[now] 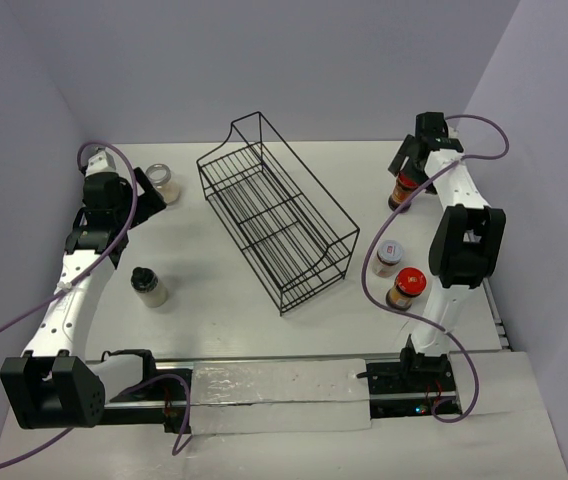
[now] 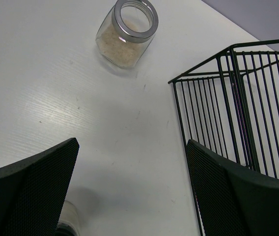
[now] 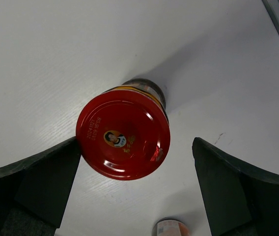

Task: Organize the condiment bottles

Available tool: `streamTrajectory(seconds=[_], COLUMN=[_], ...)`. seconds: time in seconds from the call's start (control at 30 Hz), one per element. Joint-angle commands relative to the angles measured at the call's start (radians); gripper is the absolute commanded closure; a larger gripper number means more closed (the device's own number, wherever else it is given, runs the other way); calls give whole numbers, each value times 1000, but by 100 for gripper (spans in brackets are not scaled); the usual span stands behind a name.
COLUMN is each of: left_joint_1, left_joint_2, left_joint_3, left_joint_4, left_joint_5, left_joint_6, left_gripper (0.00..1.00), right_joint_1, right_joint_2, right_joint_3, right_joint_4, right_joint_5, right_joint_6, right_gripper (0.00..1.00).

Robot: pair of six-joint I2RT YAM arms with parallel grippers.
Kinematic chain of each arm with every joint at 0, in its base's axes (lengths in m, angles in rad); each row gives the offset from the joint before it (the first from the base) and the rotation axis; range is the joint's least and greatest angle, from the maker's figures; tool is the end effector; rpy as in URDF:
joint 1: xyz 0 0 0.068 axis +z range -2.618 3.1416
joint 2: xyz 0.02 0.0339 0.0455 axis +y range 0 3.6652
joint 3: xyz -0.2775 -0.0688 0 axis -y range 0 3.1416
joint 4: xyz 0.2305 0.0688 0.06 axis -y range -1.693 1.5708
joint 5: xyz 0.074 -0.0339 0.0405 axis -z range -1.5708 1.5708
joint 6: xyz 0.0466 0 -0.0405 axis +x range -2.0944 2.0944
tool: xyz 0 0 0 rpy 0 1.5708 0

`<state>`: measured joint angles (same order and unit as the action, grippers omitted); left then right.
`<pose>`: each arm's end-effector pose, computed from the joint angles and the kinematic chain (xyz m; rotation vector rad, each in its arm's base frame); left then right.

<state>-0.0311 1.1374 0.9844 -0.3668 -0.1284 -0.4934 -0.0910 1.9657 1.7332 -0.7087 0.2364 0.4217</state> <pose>0.2448 -0.0016 0.3298 -0.5546 2.0163 -0.1844 0.4323 -0.0504 0.2785 0.7215 2.3743 -0.1575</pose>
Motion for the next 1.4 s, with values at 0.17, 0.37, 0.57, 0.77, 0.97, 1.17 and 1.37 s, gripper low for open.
streamTrajectory(seconds=[0.17,0.37,0.57,0.77,0.97,1.17,1.37], left_joint_1=[-4,-4,-5,-4,-5,-5,-6], left_joint_2=[-7,-17,-2,4,5,7,9], left_joint_3=[24,20,22,25,22,23,23], left_joint_4=[21,24,23,24,23,19,16], left_joint_5=[-20,-29,-20,-16,-19,-21,-25], left_joint_6=[-4,0,0,3,6,6,7], left_gripper=[0,1,0,0,0,0,0], right_joint_1=[-7,-7,-7,-7,-7,-7,-7], right_joint_2=[55,51,48,58,70,91,95], right_joint_3=[69,50,56,70,88,112,99], right_joint_4=[17,41,40,34,33,24,26], right_joint_5=[-28,-37,-18,-10,-5,-10,-19], right_joint_6=[-15,-11,-19,-27,-31,-41,-41], right_gripper=[0,17,19,11,15,24,13])
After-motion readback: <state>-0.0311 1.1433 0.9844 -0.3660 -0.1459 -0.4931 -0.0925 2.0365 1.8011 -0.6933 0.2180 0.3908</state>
